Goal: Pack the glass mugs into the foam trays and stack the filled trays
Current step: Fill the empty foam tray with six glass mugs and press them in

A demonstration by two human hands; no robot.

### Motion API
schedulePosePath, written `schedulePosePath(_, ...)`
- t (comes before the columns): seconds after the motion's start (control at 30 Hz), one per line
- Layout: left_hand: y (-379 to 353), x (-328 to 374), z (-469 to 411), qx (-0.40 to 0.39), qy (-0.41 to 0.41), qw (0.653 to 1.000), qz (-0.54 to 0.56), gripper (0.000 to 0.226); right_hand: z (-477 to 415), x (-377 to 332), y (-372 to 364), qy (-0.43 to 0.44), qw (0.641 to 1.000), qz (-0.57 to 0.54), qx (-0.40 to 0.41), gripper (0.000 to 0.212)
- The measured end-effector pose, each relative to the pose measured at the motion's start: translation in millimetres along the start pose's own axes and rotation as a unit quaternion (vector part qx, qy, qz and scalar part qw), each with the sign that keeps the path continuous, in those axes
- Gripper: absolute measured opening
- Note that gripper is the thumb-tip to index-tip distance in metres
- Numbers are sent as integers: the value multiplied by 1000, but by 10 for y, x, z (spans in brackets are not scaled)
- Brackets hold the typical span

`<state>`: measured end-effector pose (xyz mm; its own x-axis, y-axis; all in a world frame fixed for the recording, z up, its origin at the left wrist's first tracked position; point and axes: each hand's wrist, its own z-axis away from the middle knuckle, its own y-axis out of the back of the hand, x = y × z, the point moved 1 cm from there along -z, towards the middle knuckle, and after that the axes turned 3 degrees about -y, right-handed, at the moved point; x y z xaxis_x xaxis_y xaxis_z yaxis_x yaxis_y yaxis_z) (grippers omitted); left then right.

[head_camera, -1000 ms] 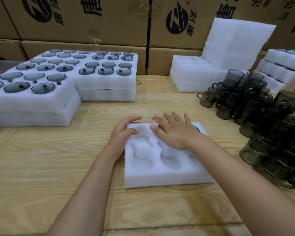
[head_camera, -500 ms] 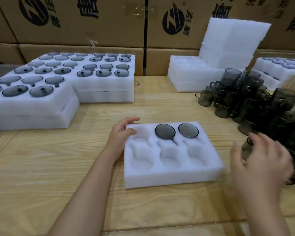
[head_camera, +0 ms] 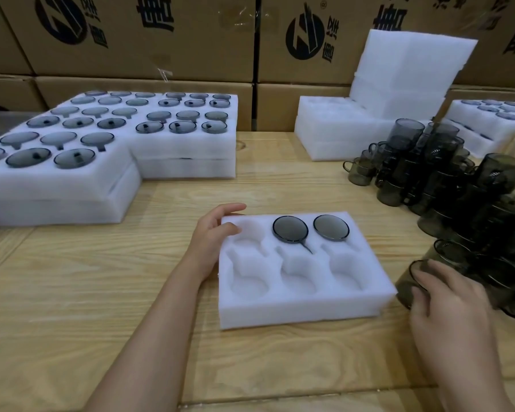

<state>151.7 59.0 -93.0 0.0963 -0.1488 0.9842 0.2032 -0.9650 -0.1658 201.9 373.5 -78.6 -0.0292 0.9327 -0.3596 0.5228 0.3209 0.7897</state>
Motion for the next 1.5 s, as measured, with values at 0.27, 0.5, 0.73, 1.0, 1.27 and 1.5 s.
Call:
schedulePosePath(0.27,6,10,8,-2,-5,1000,-9,47,-327,-74,-37,12,988,-27,-151,1)
schedulePosePath(0.5,5,34,10,-10,-3,1000,-10,45,-725,-169,33,-33,972,-61,-226,48)
schedulePosePath(0.73,22,-1,-23,28,-26,999,12,33,-947,-889,287,22,968,-227,-103,59)
schedulePosePath(1.0,-5,12,-26,53,-49,997,10,16,-915,-1777,-259,112,895,-275,-332,56)
schedulePosePath(1.27,-9,18,-31,50,-66,997,-1,25,-878,-1822,-407,163,898,-237,-333,54)
schedulePosePath(1.5,-6,16,-31,22,-43,999,14,23,-818,-1820,-424,187,898,-194,-347,58)
